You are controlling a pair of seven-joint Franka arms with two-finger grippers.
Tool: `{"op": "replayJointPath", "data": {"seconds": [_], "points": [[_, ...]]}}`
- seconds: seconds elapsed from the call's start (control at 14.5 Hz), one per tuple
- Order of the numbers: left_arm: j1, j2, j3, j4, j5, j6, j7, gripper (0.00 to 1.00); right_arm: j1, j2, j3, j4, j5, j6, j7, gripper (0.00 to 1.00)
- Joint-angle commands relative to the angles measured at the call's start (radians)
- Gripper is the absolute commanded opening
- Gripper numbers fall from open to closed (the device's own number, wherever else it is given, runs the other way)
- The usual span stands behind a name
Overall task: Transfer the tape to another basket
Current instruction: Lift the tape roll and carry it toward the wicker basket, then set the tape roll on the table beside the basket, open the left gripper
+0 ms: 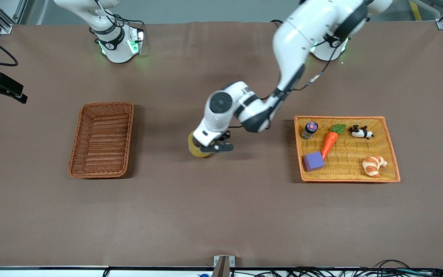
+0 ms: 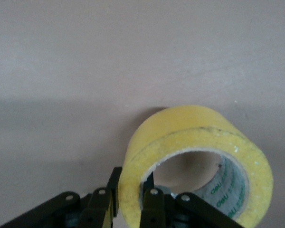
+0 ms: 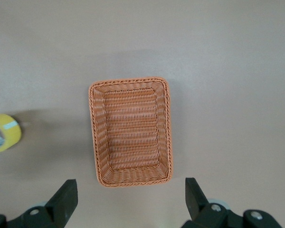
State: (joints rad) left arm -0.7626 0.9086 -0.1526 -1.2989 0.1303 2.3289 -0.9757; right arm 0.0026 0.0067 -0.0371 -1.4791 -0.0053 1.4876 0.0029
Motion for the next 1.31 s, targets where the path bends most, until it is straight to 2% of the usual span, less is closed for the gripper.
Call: {"op": "replayJointPath", "data": {"seconds": [0.0, 0.14, 0.21, 0.28, 0.41, 0.55, 0.76, 0.83, 0.89, 1.03, 1.24], "points": [[-0.070, 0.050, 0.067, 0.096, 0.005, 0.012, -0.014, 0.10, -0.018, -0.005, 0.011, -0.004, 0.019, -0.007, -0.014, 1.00], [-0.067, 0.041, 0.036, 0.096, 0.000, 0.013, -0.008, 0.18, -0.013, -0.001, 0.011, -0.004, 0.019, -0.004, -0.012, 1.00], [-0.067, 0.042, 0.027, 0.098, 0.000, 0.021, -0.006, 0.32, -0.012, 0.001, 0.011, -0.004, 0.019, -0.004, -0.014, 1.00], [-0.070, 0.042, 0.024, 0.096, 0.000, 0.041, -0.006, 0.42, -0.012, -0.001, 0.011, -0.010, 0.019, -0.001, -0.015, 1.00], [-0.073, 0.052, 0.021, 0.089, -0.001, 0.047, -0.006, 0.43, -0.012, 0.001, 0.011, -0.012, 0.019, 0.007, -0.015, 1.00], [-0.070, 0.038, 0.015, 0.087, -0.041, 0.046, -0.008, 0.60, -0.010, 0.006, 0.013, -0.010, 0.019, 0.008, -0.015, 1.00], [-0.050, -0.038, 0.016, 0.069, -0.089, 0.029, -0.014, 0.76, 0.007, 0.024, 0.017, -0.012, 0.037, 0.025, -0.012, 1.00], [-0.041, -0.078, 0.028, 0.058, -0.093, -0.017, -0.015, 0.95, 0.019, 0.038, 0.017, -0.012, 0.047, 0.043, -0.011, 1.00], [-0.012, -0.105, 0.031, 0.059, -0.084, -0.113, -0.005, 1.00, 0.031, 0.056, 0.020, -0.012, 0.054, 0.062, -0.009, 1.00], [0.023, -0.172, 0.034, 0.055, -0.078, -0.261, 0.049, 1.00, 0.056, 0.097, 0.028, -0.020, 0.067, 0.105, -0.006, 1.00], [0.120, -0.287, 0.038, -0.028, -0.095, -0.342, 0.188, 1.00, 0.066, 0.125, 0.126, -0.087, 0.067, 0.218, 0.096, 1.00]]}}
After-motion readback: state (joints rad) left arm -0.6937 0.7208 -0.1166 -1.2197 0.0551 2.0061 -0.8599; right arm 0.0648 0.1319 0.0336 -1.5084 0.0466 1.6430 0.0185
